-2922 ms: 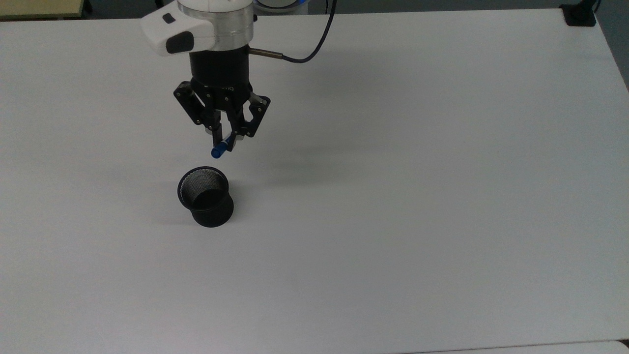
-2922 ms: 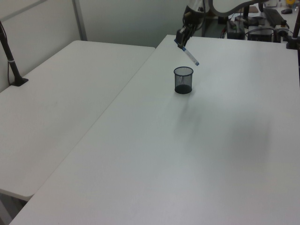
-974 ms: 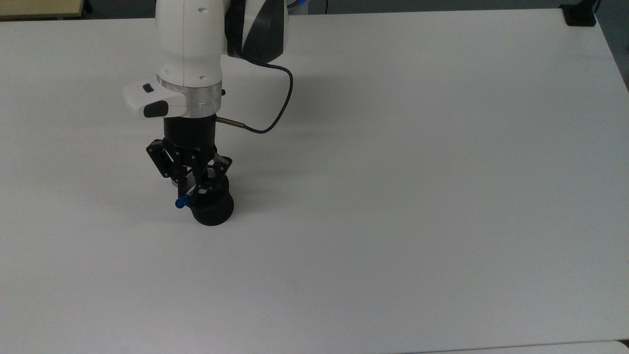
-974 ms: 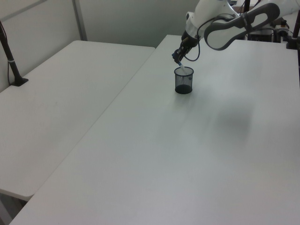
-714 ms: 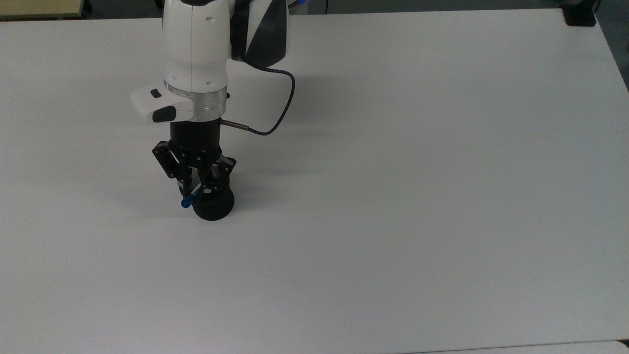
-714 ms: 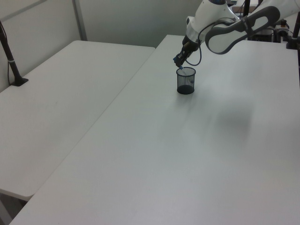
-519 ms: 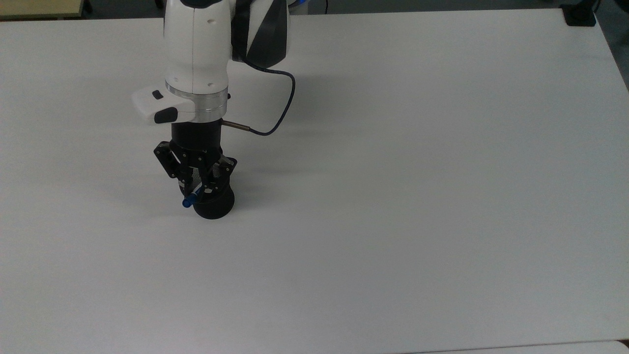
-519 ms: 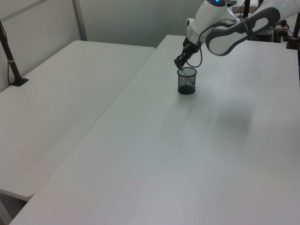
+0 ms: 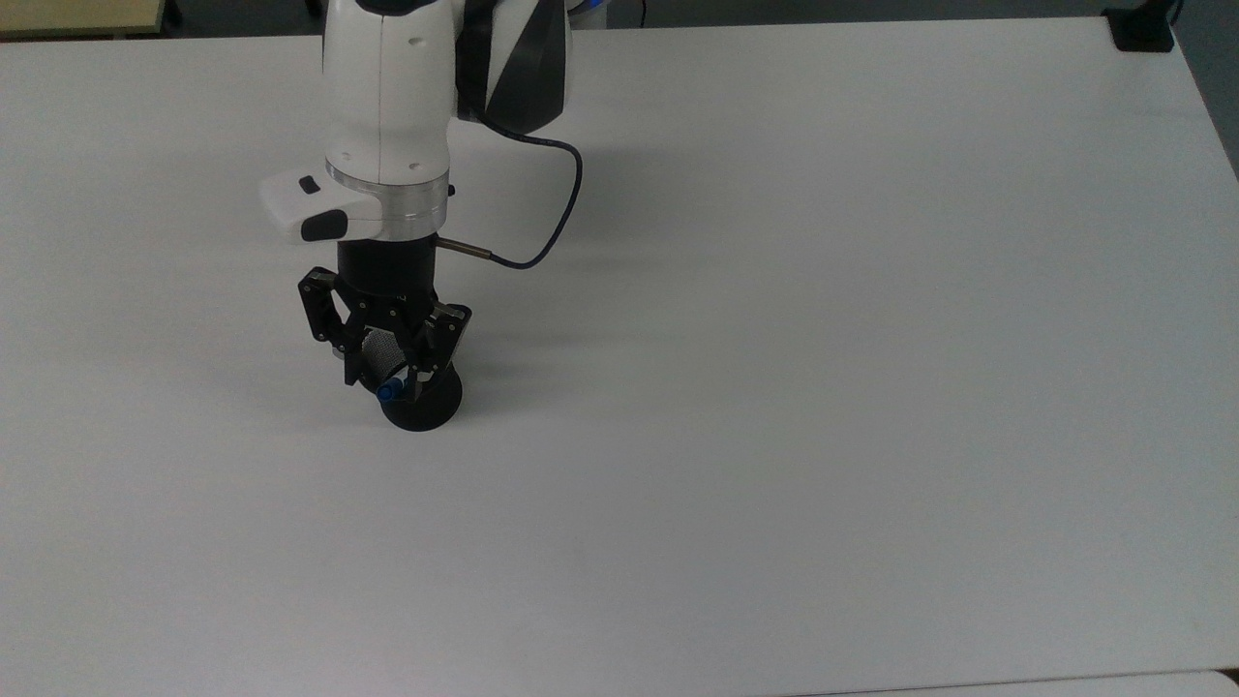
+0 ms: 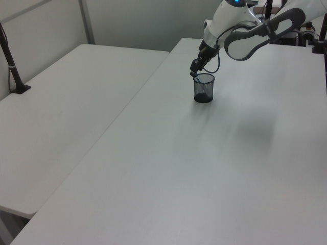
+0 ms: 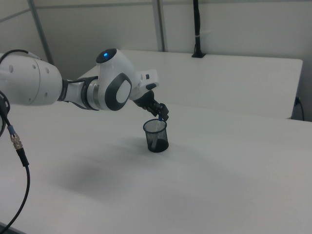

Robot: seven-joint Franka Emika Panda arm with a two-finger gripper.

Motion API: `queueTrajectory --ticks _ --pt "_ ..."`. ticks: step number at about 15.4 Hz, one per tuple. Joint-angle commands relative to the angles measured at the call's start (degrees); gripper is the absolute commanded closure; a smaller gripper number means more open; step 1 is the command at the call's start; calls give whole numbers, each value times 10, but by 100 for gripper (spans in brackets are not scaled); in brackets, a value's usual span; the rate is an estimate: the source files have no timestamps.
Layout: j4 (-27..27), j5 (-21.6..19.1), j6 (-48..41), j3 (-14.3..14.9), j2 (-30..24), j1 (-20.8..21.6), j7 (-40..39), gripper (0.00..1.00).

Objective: Insert the marker

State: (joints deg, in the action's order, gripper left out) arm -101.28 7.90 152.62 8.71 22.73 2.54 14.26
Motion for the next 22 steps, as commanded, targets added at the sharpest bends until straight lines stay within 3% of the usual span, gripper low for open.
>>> queueTrajectory --ticks 1,4,6,11,15,17,22 --pt "-12 7 9 2 -28 4 45 38" --pt "4 2 -90 -3 -58 5 56 25" --pt "20 -1 -188 -10 -74 7 53 23" --pt "25 -67 -375 -49 -151 6 -4 20" --pt "26 -68 -469 -64 -196 5 -7 11" --pt "39 -68 -509 -69 -208 1 -8 1" --pt "56 -75 -578 -65 -215 1 -63 0"
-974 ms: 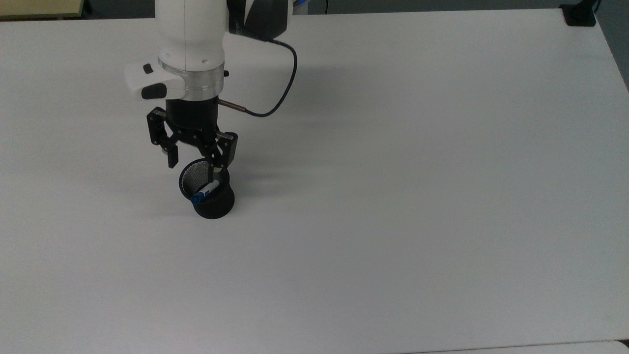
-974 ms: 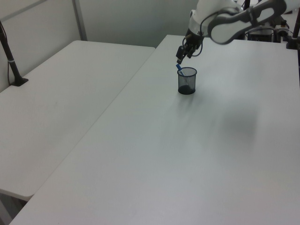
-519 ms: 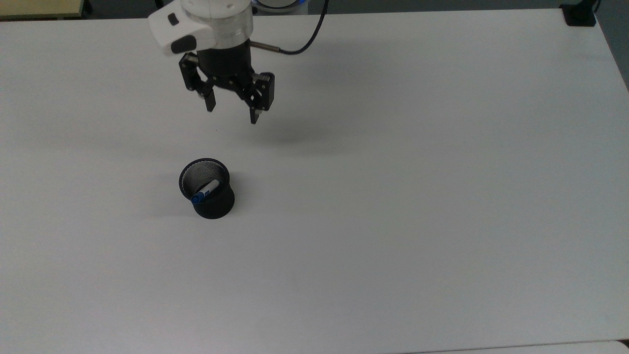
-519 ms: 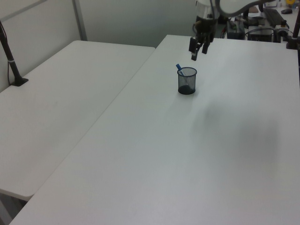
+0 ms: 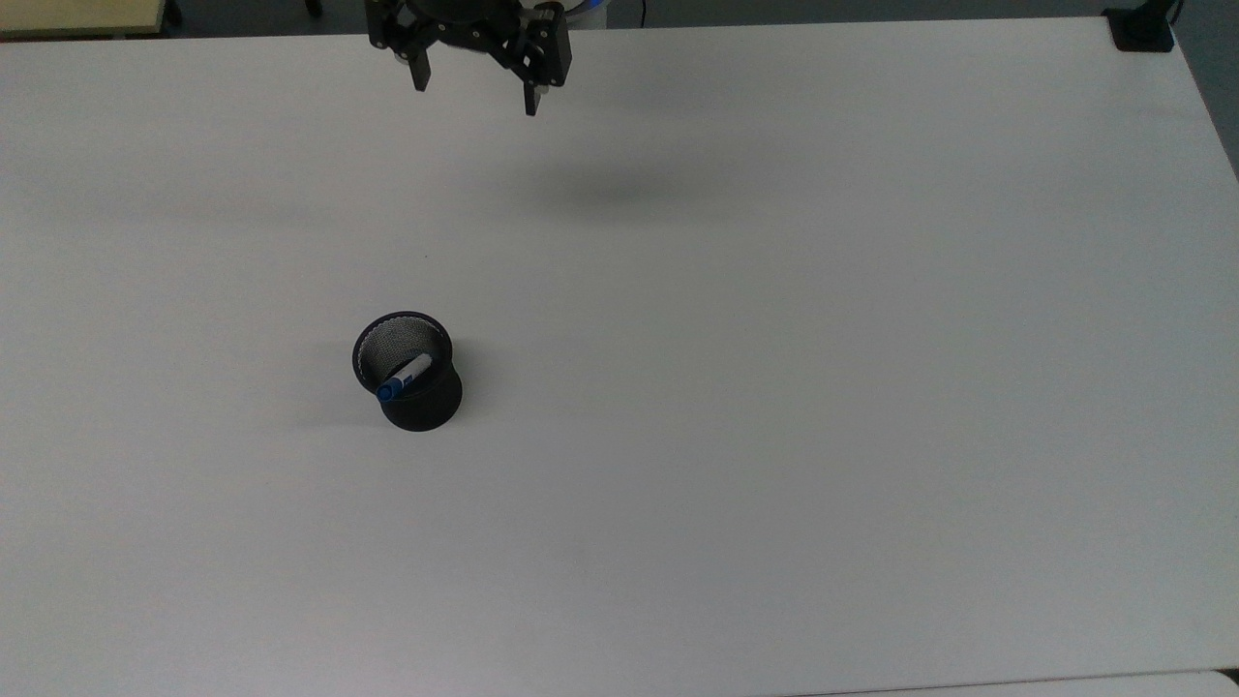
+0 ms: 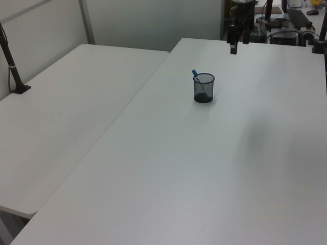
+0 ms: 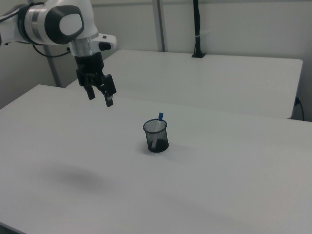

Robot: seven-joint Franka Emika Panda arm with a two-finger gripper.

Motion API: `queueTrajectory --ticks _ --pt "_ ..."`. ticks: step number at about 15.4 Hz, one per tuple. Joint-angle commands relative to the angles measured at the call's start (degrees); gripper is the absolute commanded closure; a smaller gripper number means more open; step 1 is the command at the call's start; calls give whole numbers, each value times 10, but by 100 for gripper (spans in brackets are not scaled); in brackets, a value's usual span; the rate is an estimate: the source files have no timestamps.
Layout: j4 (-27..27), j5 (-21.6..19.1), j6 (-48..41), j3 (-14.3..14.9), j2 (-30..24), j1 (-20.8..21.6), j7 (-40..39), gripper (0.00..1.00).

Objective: Insert the marker

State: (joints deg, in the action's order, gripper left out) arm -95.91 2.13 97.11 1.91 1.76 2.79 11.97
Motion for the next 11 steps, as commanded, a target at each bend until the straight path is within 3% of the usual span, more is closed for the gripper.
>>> queueTrajectory --ticks 1,11 --pt "0 -19 -21 5 -4 -1 -45 0" --pt "5 -30 -21 30 -4 4 -86 0"
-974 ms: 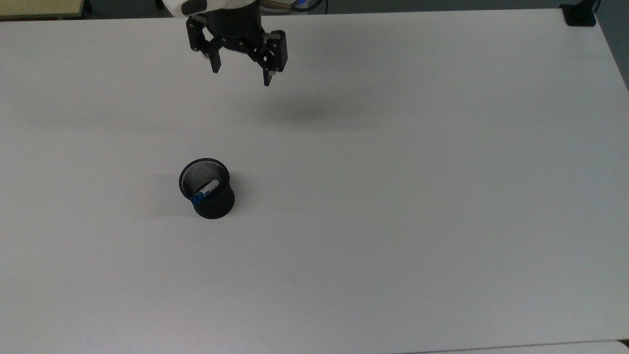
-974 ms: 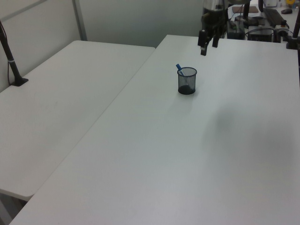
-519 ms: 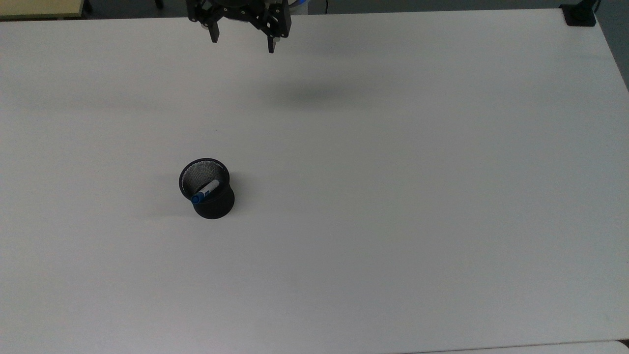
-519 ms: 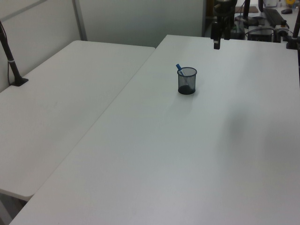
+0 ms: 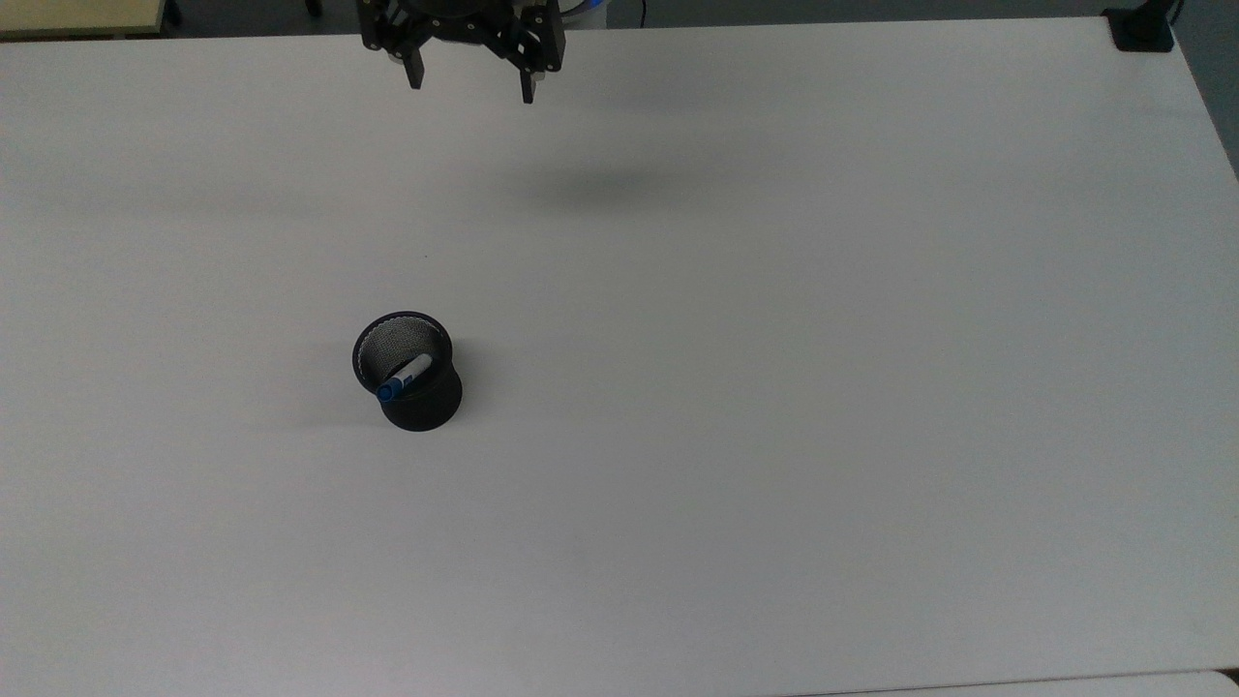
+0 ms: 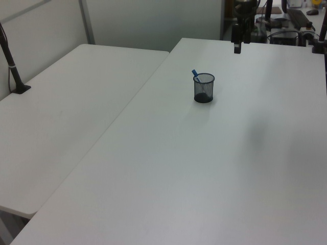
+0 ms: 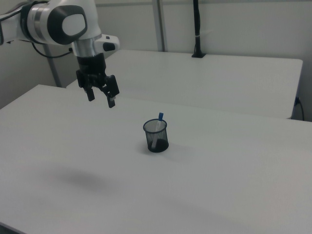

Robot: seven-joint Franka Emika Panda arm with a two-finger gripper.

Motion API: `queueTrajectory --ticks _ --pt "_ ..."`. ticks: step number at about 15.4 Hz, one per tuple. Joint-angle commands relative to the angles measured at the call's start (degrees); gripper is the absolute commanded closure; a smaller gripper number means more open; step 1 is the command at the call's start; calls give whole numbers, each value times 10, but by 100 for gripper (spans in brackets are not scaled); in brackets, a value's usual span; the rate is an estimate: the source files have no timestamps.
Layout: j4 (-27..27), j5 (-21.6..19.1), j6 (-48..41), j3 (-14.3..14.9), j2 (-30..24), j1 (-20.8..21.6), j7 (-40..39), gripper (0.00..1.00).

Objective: Insert the marker

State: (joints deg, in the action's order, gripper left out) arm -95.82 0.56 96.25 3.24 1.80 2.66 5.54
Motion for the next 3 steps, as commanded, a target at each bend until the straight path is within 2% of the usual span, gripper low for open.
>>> queueTrajectory --ticks 1,3 --pt "4 -14 -13 17 -4 6 -22 0" --pt "4 -14 -15 17 -4 6 -23 0"
